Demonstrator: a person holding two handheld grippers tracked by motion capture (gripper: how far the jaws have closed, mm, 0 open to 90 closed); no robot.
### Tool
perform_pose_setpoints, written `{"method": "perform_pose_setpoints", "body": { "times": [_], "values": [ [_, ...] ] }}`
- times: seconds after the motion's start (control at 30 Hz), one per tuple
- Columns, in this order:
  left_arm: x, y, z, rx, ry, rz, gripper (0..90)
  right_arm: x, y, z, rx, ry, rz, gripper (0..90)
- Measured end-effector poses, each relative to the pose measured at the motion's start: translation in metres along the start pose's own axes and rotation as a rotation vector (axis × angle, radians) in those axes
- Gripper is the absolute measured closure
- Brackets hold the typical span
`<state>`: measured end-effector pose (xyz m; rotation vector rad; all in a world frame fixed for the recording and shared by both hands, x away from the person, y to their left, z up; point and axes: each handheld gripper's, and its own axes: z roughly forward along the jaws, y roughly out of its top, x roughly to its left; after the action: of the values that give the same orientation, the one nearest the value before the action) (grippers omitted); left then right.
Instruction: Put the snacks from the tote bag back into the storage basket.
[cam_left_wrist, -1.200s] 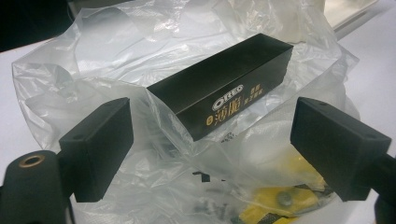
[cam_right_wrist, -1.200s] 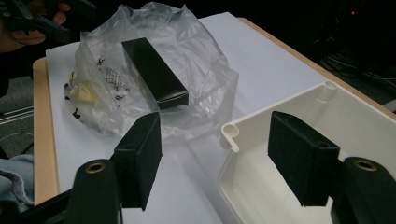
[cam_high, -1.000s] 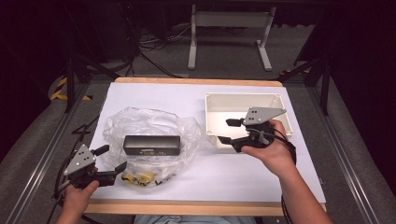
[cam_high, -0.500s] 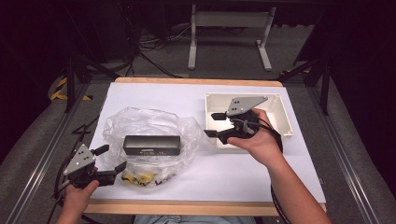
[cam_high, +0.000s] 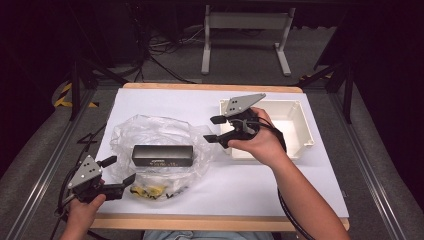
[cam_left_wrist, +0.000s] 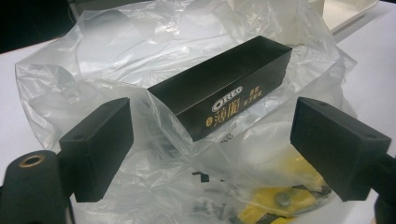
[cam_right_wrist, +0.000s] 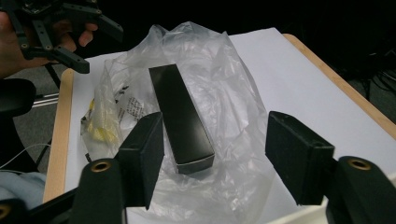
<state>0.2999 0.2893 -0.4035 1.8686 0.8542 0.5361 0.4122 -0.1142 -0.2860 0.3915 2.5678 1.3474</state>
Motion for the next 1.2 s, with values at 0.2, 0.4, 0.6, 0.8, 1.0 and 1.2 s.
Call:
{"method": "perform_pose_setpoints", "body": {
  "times": [0.2,0.4,0.6,0.8,1.0,1.2],
  "values": [
    [-0.002,0.000,0.000,0.000,-0.004,0.001,14.3,-0.005,0.006,0.018,-0.007,0.087,-0.040,35.1],
    [-0.001,0.000,0.001,0.002,-0.003,0.002,14.2,-0.007,0.011,0.038,0.015,0.107,-0.043,34.9],
    [0.000,0.000,0.000,-0.005,-0.011,0.005,13.9,-0.009,0.012,0.059,0.028,0.126,-0.055,34.5],
    [0.000,0.000,0.000,-0.008,-0.017,0.005,13.9,-0.009,0.008,0.079,0.045,0.166,-0.067,36.7],
    [0.001,0.001,0.001,-0.009,-0.020,0.000,13.8,-0.009,0.003,0.097,0.083,0.183,-0.056,36.5],
    [0.000,0.001,0.001,-0.008,-0.018,0.003,13.8,-0.009,-0.005,0.117,0.159,0.180,-0.072,36.5]
  ]
}}
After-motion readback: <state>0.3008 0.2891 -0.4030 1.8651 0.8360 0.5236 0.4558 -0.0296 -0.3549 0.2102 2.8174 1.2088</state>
